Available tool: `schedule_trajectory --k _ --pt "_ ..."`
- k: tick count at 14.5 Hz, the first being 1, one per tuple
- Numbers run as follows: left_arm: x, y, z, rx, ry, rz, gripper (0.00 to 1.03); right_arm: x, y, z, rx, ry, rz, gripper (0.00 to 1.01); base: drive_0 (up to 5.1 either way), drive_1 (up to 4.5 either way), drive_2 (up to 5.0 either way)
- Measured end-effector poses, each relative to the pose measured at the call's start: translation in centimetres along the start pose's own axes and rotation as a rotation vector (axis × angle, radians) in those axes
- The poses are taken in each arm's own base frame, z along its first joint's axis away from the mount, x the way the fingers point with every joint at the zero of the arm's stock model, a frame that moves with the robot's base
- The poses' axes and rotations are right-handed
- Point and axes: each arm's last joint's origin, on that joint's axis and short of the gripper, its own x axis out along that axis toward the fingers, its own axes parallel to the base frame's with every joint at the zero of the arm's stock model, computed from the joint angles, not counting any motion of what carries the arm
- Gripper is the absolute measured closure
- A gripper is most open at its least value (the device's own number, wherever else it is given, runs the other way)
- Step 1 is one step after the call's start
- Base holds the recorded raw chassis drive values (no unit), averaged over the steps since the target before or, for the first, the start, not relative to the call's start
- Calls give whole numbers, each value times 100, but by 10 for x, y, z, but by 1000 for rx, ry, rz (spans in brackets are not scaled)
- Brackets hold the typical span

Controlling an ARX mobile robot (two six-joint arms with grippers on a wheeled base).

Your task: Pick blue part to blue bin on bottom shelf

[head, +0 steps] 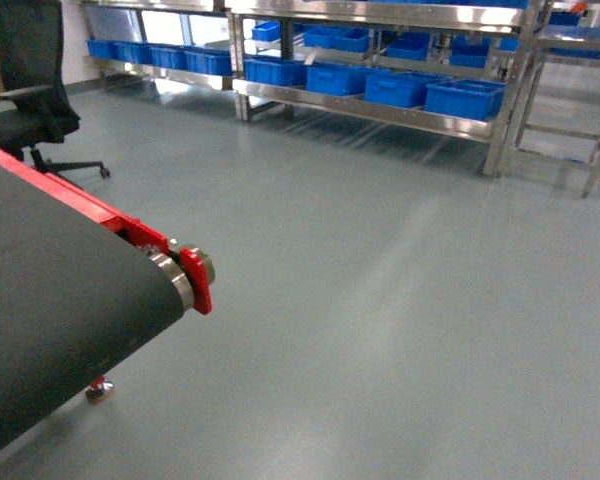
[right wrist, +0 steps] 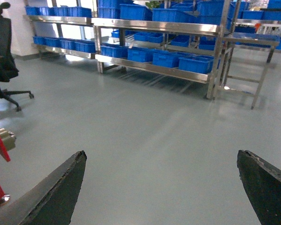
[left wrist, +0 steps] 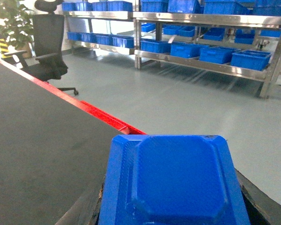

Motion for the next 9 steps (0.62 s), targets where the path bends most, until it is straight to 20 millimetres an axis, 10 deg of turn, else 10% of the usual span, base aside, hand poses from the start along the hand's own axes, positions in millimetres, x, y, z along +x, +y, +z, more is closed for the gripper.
schedule_trajectory --k 9 --pt "0 0 0 0 0 0 58 0 0 0 0 0 0 3 -157 -157 -157"
